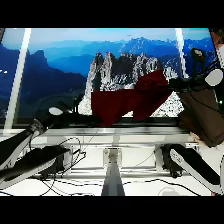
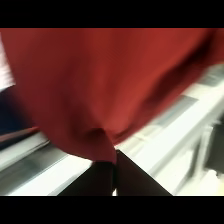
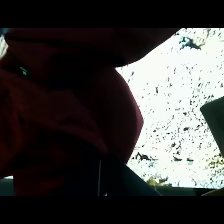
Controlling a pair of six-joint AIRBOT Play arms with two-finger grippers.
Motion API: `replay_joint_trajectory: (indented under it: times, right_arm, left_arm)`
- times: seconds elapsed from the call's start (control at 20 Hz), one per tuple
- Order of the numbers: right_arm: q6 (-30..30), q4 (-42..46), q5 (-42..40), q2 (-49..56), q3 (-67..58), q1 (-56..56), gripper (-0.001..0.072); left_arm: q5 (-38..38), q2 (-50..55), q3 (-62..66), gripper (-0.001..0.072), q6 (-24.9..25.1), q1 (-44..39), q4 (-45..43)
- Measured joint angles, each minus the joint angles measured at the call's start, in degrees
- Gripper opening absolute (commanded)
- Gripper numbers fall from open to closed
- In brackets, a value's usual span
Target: Fold the clothes and pants, and hang the long-sleeved shirts on hangers.
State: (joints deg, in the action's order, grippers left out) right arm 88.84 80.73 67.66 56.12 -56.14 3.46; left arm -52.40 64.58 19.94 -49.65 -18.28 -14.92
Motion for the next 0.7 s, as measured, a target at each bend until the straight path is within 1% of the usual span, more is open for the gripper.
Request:
replay_joint_trajectory:
  times: [0.1,0.2,0.4,0.5,0.7]
  right_arm:
    - [0.0,0.07,0.09,-1.09,-2.95,0.0,0.0013]
    - [0.0,0.5,0.2,-2.29,-7.32,0.02,0.0012]
    - [0.0,3.26,0.15,-4.76,-17.81,0.07,0.0013]
    - [0.0,3.85,-0.24,-5.84,-23.17,0.07,0.0013]
    - [-0.11,4.55,-1.33,-8.13,-30.97,0.07,0.0013]
  left_arm:
    - [-4.13,-1.42,5.46,0.0009,1.75,2.69,0.44]
    - [-6.47,-3.82,12.15,0.0009,2.62,6.91,0.98]
    - [-7.85,-10.73,27.69,0.0008,3.41,19.63,1.42]
    - [-6.36,-14.8,34.03,0.0009,3.41,26.53,1.6]
    - [1.6,-24.11,40.72,0.0009,3.34,38.51,1.75]
